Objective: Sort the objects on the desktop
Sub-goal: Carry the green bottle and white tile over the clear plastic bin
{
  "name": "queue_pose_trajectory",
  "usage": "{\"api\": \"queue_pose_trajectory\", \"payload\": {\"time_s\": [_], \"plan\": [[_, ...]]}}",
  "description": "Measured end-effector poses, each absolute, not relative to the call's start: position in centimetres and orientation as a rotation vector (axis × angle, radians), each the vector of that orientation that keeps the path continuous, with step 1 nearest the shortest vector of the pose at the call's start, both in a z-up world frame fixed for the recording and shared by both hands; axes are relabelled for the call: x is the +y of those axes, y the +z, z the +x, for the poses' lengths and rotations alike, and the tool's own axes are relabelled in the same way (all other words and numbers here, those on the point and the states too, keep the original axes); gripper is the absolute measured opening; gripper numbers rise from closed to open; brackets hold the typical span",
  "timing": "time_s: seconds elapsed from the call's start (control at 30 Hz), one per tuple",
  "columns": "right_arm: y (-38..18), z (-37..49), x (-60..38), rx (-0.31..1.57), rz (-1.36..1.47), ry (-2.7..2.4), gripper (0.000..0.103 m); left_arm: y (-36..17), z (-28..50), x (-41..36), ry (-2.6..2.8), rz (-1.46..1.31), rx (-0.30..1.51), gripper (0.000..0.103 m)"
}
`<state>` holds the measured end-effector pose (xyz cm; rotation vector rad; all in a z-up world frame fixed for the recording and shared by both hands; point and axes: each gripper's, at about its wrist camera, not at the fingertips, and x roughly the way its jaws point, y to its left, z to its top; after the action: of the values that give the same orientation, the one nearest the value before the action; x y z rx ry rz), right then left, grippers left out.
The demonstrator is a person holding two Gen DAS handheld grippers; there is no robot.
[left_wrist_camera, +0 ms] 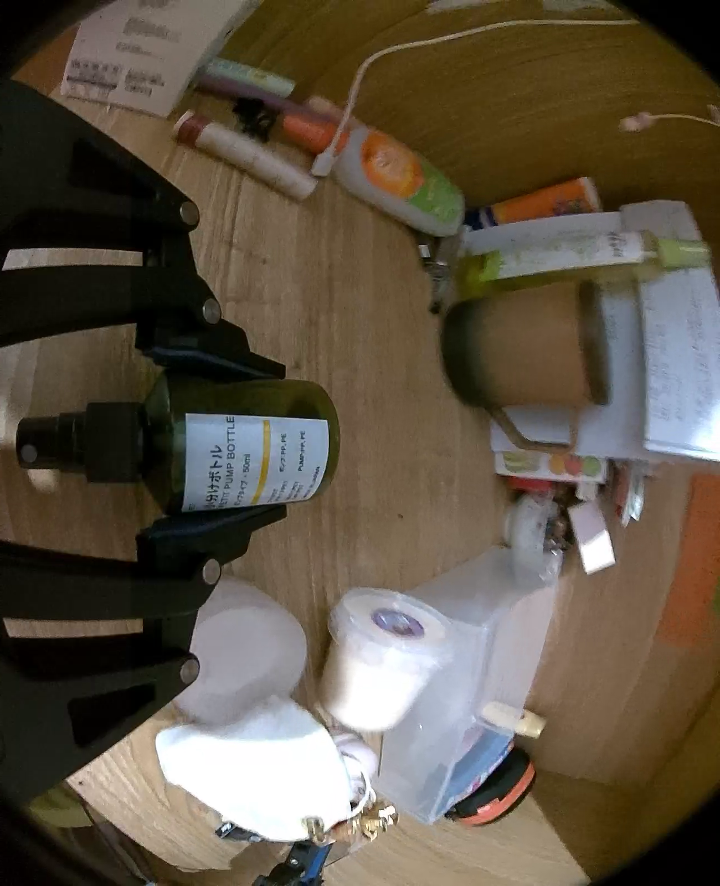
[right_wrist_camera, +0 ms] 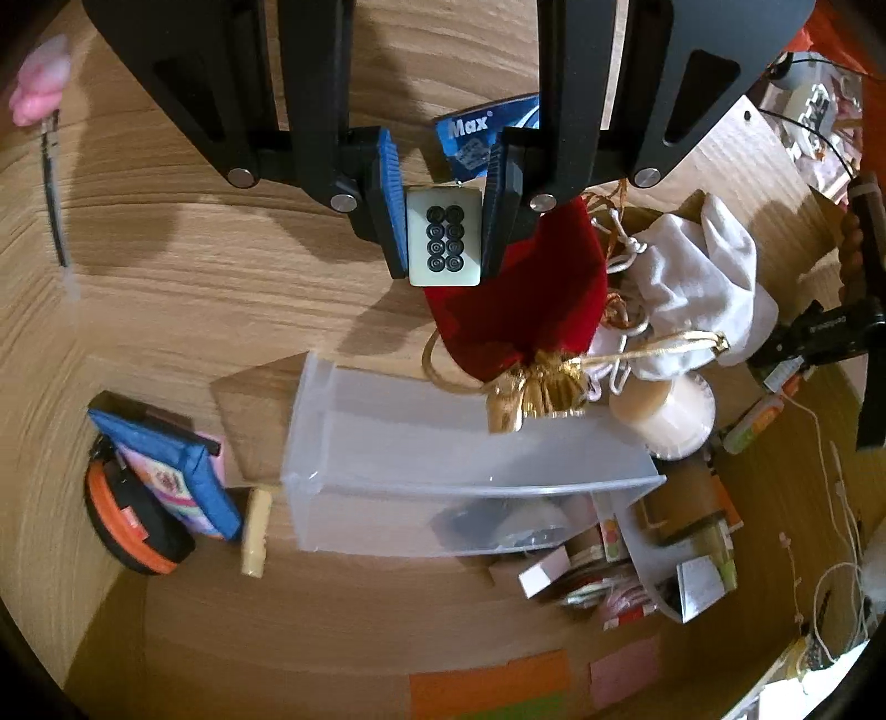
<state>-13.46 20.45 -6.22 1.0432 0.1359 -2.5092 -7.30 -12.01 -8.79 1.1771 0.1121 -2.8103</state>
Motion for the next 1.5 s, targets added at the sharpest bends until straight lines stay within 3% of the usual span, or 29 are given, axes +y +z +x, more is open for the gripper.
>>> {"api": "queue_pose_trajectory", "payload": {"time_s": [0.8,1.5], "plan": [[4.1,-10.1,24.0,0.061,0.716,-2.554,0.022,2.2,-5.5,-6.9,-3.0,0.919,0.047,0.041],[7.6,-18.6,21.8,0.124,0.701,-2.519,0.022,6.4,-14.2,-2.7,-3.12,0.964,-0.08,0.041]]}}
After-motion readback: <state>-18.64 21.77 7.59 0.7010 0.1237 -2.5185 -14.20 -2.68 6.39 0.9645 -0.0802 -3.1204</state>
